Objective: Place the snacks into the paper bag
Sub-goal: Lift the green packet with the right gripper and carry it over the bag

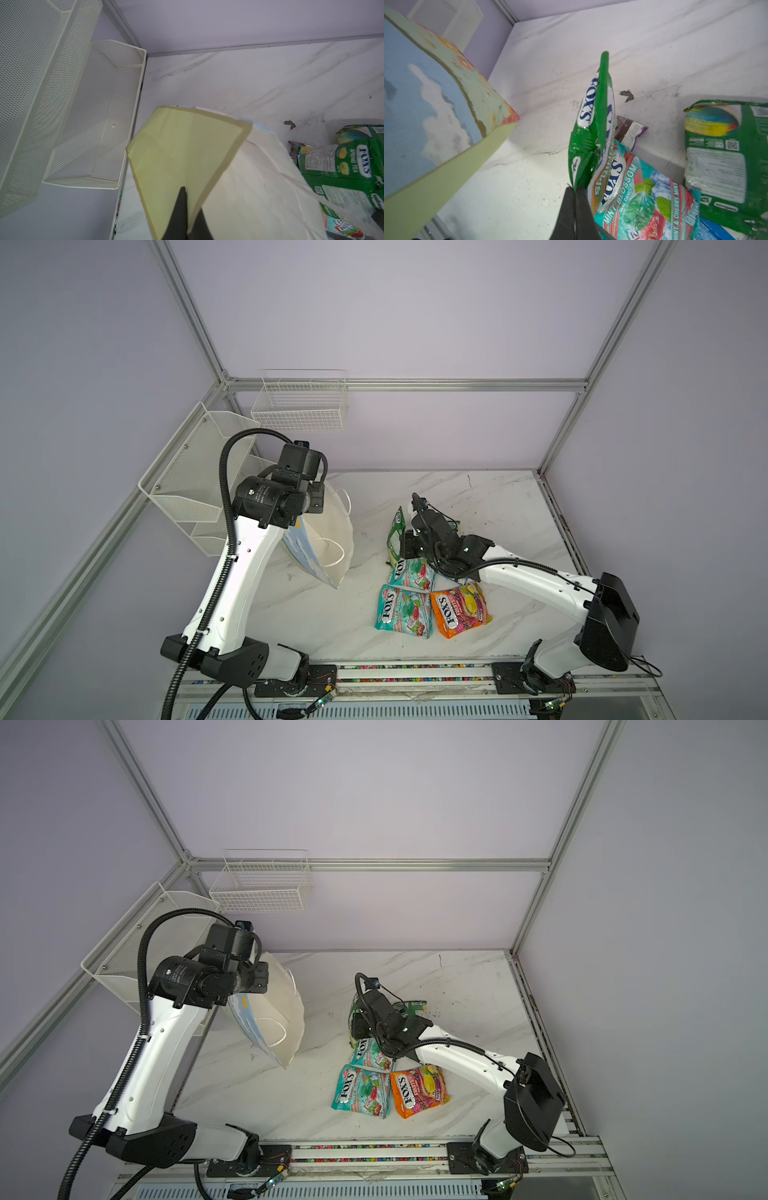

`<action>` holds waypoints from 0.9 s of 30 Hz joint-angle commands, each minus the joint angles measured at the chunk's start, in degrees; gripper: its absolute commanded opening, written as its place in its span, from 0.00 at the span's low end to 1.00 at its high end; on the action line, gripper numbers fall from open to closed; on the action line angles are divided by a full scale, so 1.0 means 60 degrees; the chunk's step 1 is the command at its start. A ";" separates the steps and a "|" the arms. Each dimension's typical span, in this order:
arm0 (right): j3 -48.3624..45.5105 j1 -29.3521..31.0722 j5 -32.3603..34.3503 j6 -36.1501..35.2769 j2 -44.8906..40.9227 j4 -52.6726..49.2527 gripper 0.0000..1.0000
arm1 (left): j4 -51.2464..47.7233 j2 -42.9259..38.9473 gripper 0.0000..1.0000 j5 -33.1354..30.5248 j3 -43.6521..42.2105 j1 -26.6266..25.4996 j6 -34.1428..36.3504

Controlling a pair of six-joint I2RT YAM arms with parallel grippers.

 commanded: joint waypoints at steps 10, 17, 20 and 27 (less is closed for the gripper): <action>-0.0443 0.0037 0.1687 -0.0541 -0.2087 -0.0750 0.00 | -0.0372 0.0834 0.00 -0.0502 0.0697 -0.1025 -0.0625; -0.0451 0.0043 0.1678 -0.1186 -0.2777 -0.0842 0.00 | -0.0243 0.0800 0.00 -0.0409 0.0226 -0.1224 -0.0798; -0.0503 0.0056 0.1457 -0.1573 -0.3113 -0.0647 0.00 | -0.0158 0.0734 0.00 -0.0385 0.0068 -0.1239 -0.0809; -0.0241 0.0065 0.0754 -0.2522 -0.3707 -0.0582 0.00 | 0.0104 0.0572 0.00 -0.0283 -0.0264 -0.1239 -0.0794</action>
